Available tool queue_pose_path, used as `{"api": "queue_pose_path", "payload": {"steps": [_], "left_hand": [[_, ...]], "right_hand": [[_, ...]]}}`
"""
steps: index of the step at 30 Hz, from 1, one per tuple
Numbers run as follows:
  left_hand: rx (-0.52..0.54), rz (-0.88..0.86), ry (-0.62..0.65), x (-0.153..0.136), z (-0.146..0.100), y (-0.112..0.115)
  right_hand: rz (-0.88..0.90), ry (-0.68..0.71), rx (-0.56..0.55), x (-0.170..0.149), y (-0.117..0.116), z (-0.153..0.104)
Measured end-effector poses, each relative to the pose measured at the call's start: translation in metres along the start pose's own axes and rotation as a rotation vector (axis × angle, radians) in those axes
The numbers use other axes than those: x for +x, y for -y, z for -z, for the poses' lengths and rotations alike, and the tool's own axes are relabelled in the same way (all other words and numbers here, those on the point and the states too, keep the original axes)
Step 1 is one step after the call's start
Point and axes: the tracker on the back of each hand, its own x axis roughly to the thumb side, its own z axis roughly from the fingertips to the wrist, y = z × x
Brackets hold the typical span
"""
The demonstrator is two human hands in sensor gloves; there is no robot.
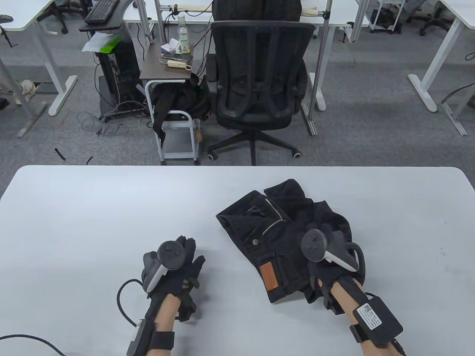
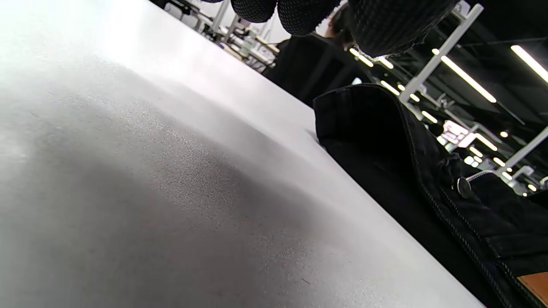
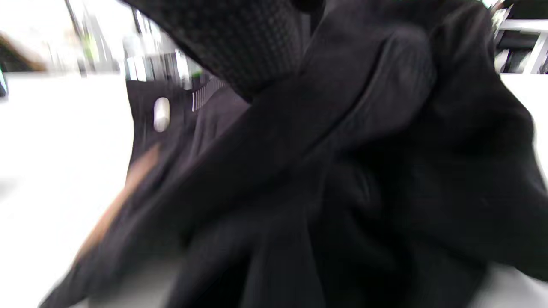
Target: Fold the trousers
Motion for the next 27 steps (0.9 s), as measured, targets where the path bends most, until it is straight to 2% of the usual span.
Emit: {"api": "queue_pose_path", "payload": {"steps": [1, 2, 5, 9, 11, 15, 18, 20, 22, 24, 26, 27], "left_hand": [[0.001, -0.003, 0.0, 0.0, 0.0, -0.001], [0.001, -0.009, 0.001, -0.001, 0.0, -0.001], [0.007, -0.024, 0.004, -0.001, -0.001, -0.003], [0.01, -0.038, 0.009, -0.001, -0.001, -0.005], [0.011, -0.041, 0.011, -0.001, -0.001, -0.005], [0.011, -0.044, 0.016, 0.0, 0.001, -0.005], [0.004, -0.046, 0.015, 0.0, 0.002, -0.004], [0.002, -0.043, 0.013, -0.001, 0.002, -0.003], [0.0, -0.046, 0.013, -0.001, 0.001, -0.004], [0.01, -0.055, 0.019, 0.0, 0.0, -0.006], [0.025, -0.064, 0.022, -0.001, -0.001, -0.009], [0.034, -0.077, 0.023, -0.001, -0.002, -0.012]], "right_hand": [[-0.132, -0.047, 0.024, 0.006, -0.004, 0.004], [-0.167, -0.034, 0.029, 0.008, -0.005, 0.006], [-0.107, -0.045, 0.032, 0.004, -0.008, 0.011], [0.076, -0.025, 0.143, -0.011, -0.002, 0.01], [0.143, -0.03, 0.128, -0.02, 0.004, 0.005], [0.085, -0.044, 0.148, -0.027, 0.007, -0.008], [-0.014, -0.061, 0.182, -0.022, -0.002, -0.015], [-0.194, -0.123, 0.083, -0.015, -0.011, -0.013], [-0.327, -0.103, -0.027, -0.008, -0.016, -0.007], [-0.238, -0.07, -0.137, -0.007, -0.01, -0.004], [-0.083, -0.026, -0.165, -0.008, 0.006, -0.003], [0.028, 0.011, -0.214, -0.01, 0.018, -0.003]]}}
